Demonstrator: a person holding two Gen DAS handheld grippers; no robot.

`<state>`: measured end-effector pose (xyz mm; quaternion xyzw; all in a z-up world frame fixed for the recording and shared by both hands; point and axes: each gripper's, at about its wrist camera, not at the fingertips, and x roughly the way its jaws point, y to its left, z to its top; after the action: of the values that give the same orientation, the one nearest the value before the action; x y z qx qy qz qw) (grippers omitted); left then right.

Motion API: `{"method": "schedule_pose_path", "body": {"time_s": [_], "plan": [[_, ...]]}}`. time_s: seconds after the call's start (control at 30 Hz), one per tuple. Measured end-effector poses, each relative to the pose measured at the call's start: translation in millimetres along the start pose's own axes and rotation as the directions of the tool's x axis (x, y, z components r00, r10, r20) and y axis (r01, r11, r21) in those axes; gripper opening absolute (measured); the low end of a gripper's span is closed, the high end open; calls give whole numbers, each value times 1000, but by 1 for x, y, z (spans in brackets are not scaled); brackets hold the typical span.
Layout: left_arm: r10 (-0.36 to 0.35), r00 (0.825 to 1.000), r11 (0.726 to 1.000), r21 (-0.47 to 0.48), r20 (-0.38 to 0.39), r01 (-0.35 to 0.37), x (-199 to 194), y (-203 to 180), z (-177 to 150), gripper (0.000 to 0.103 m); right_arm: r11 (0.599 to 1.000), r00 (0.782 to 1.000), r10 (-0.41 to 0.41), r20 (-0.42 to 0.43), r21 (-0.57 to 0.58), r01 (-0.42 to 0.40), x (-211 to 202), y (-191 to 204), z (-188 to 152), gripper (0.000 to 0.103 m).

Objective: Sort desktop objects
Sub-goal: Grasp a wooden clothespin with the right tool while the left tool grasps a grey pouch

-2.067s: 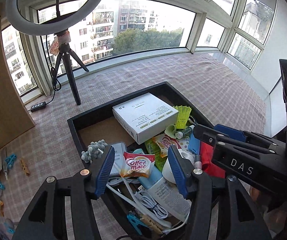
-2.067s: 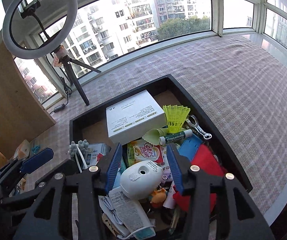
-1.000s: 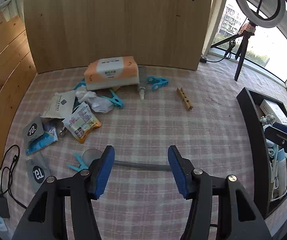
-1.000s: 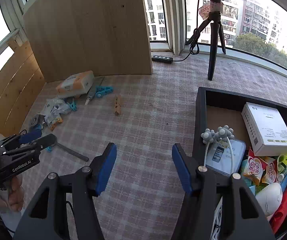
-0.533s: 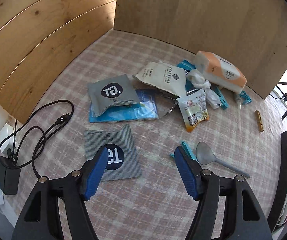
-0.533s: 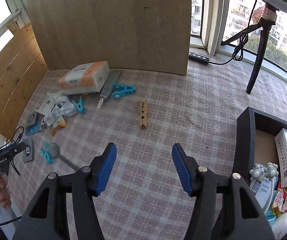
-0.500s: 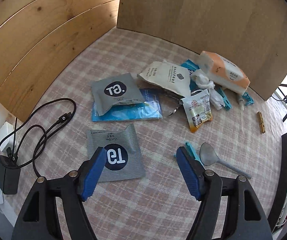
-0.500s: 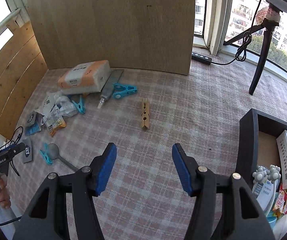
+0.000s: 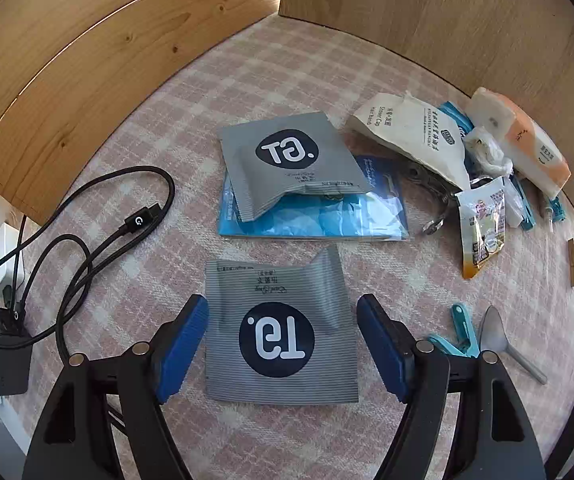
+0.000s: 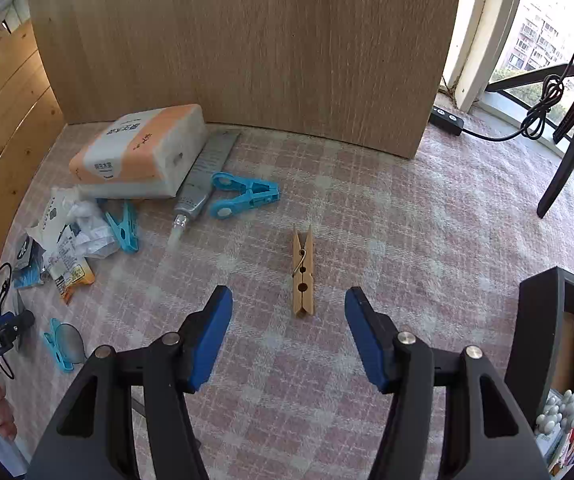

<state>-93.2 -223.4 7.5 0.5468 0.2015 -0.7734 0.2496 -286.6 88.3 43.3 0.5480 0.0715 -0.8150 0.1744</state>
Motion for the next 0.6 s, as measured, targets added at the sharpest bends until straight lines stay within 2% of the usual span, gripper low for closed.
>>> {"method": "schedule_pose_path", "body": {"time_s": [0.2,0.4,0.47,0.5,0.53,0.57,0.6], "plan": [[22,999,999,31,43,-23,3,-4,-1,76,998,998,36,-49,46,-34,25,-13,11,58],[16,998,999,40,62,-18,2,-4,-6,76,1000,999,-12,-43,-11,11,30,-7,15,57],[19,997,999,37,71,-22,2,-1,-4,70,999,998,-49,-40,-19,48,30,-7,16,48],[18,997,999,36,71,-21,2,-1,-3,68,997,997,-72,-38,-23,71,30,-7,16,35],[17,997,999,37,71,-20,1,1,-3,65,997,996,-76,-38,-21,76,29,-8,16,26],[17,997,999,38,72,-20,-1,4,-4,64,998,997,-64,-41,-11,63,28,-9,16,22],[17,997,999,37,72,-20,-3,6,-3,59,999,998,-47,-46,0,47,27,-11,16,14]]}}
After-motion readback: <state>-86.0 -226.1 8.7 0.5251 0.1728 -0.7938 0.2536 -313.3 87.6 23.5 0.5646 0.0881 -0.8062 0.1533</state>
